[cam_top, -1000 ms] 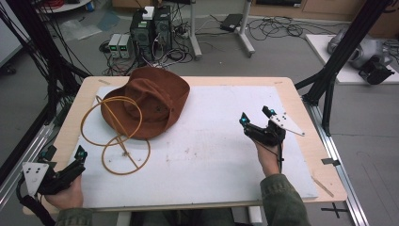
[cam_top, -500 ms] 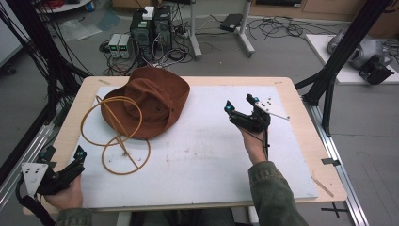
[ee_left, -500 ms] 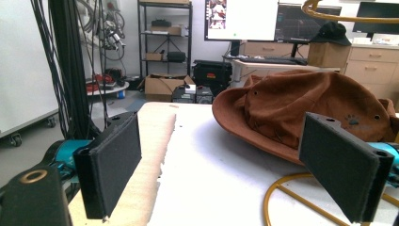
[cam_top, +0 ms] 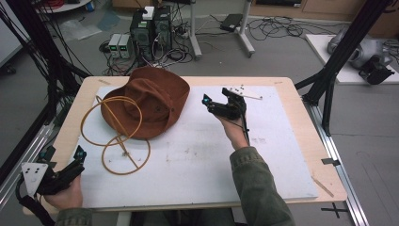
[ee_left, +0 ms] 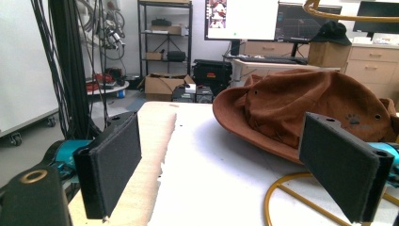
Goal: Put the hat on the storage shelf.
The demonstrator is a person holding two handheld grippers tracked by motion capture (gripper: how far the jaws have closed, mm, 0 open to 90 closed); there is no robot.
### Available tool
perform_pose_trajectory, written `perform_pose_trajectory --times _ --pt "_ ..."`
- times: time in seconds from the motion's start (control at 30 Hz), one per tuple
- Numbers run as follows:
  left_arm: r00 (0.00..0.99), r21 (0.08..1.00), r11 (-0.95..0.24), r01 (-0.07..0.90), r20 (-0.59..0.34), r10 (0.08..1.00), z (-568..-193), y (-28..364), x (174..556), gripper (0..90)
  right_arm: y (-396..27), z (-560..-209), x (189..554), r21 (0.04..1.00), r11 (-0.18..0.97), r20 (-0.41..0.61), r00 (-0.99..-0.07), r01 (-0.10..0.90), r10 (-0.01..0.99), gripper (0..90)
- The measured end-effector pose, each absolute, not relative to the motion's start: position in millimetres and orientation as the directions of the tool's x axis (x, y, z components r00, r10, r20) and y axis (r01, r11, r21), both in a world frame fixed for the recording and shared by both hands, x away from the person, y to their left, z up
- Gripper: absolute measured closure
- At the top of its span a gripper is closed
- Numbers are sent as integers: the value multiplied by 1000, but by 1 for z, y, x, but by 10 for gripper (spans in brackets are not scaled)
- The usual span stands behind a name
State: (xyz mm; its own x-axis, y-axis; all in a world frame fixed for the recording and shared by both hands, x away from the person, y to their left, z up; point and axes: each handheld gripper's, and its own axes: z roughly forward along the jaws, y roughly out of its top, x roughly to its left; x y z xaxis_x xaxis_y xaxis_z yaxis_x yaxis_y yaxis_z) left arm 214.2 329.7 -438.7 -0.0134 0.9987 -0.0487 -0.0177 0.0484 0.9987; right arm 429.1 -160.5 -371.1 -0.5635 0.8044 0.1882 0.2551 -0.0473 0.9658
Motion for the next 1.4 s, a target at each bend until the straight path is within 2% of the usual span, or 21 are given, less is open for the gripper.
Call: perform_pose_trajectory --times 0.33,0.57,0.8,1.3,1.4 --pt "-11 998 53 -22 -53 999 -438 329 213 141 -124 -382 455 934 64 180 -614 353 769 113" --pt "-16 998 58 -21 -58 998 -438 331 212 141 -105 -383 464 937 135 115 -648 323 753 113" --pt "-14 998 64 -25 -64 998 -438 333 212 141 -69 -396 474 924 227 53 -690 309 722 113" --pt "-8 998 60 -15 -60 998 -439 332 215 141 -28 -402 486 908 301 -9 -705 291 709 113" --pt "-8 998 62 -18 -62 998 -439 332 215 141 -23 -406 489 900 303 3 -699 314 715 113"
